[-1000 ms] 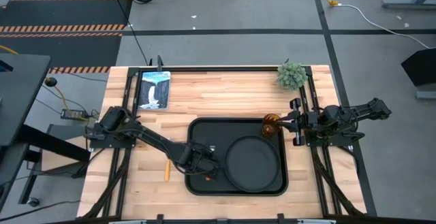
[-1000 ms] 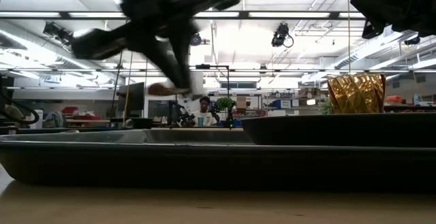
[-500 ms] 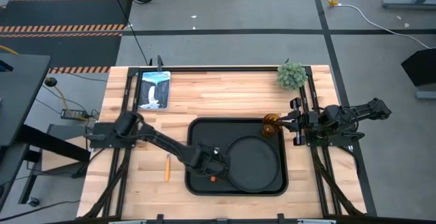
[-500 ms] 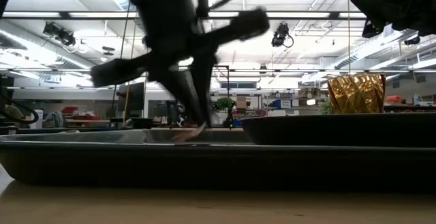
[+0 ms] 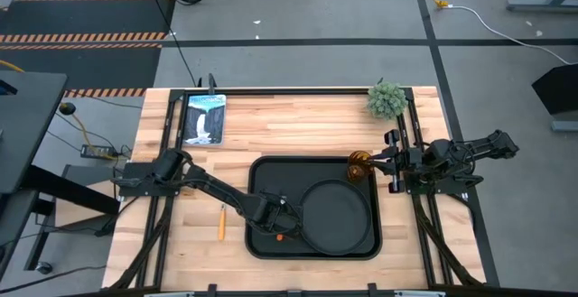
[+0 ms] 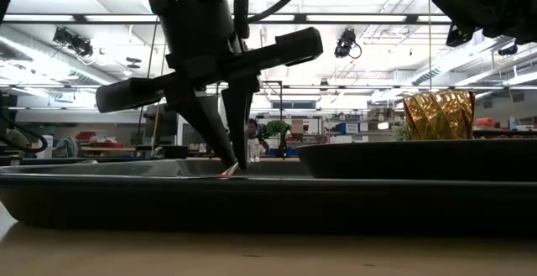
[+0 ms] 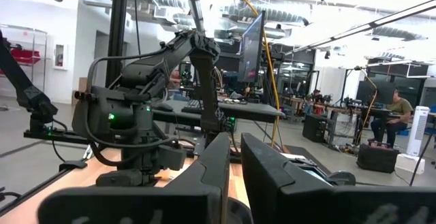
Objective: Pick and place plate/cup/fork/spoon on tray
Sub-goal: Put the orange fork on the black serving tray to the left of the black plate, then put the yellow spoon on the black serving tray to the left of the orange fork
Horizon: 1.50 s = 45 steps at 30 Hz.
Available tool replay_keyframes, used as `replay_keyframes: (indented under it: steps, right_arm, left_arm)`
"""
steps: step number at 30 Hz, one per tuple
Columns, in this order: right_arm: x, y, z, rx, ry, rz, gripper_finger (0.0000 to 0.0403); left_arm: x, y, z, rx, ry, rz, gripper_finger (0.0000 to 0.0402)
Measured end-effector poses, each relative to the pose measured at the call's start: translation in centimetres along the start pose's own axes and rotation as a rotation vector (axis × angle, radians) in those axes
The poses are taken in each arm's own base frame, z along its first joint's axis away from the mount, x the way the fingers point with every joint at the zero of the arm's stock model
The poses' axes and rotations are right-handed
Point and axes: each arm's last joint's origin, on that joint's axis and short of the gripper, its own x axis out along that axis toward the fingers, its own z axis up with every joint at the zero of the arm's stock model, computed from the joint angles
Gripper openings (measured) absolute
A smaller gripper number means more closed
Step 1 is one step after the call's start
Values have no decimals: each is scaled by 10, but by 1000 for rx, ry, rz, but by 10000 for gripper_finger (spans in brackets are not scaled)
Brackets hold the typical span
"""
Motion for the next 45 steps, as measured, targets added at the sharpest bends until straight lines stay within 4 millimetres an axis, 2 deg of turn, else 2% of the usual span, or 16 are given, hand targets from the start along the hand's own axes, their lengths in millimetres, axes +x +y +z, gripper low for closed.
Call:
replay_keyframes:
  steps: [13,16,20,25,30,34,36,45]
  right_arm:
    - [0,0,0,0,1,0,45]
    - [0,0,0,0,1,0,45]
    - [0,0,0,0,1,0,45]
    - [0,0,0,-1,1,0,45]
    - [0,0,0,0,1,0,45]
    - [0,0,0,0,1,0,45]
    - [0,0,0,0,1,0,45]
    - [0,0,0,0,1,0,45]
  left_arm:
    - [-2,7,2,43,-5,67,55]
    - [-12,11,6,69,18,116,61]
    - [-38,19,10,102,12,154,61]
    - [-66,42,2,248,-22,273,61]
    - [-83,67,-15,272,-74,407,42]
    - [-82,84,-29,264,-102,422,9]
    - [-82,95,-31,256,-103,434,7]
    - [-75,137,-13,135,9,267,11]
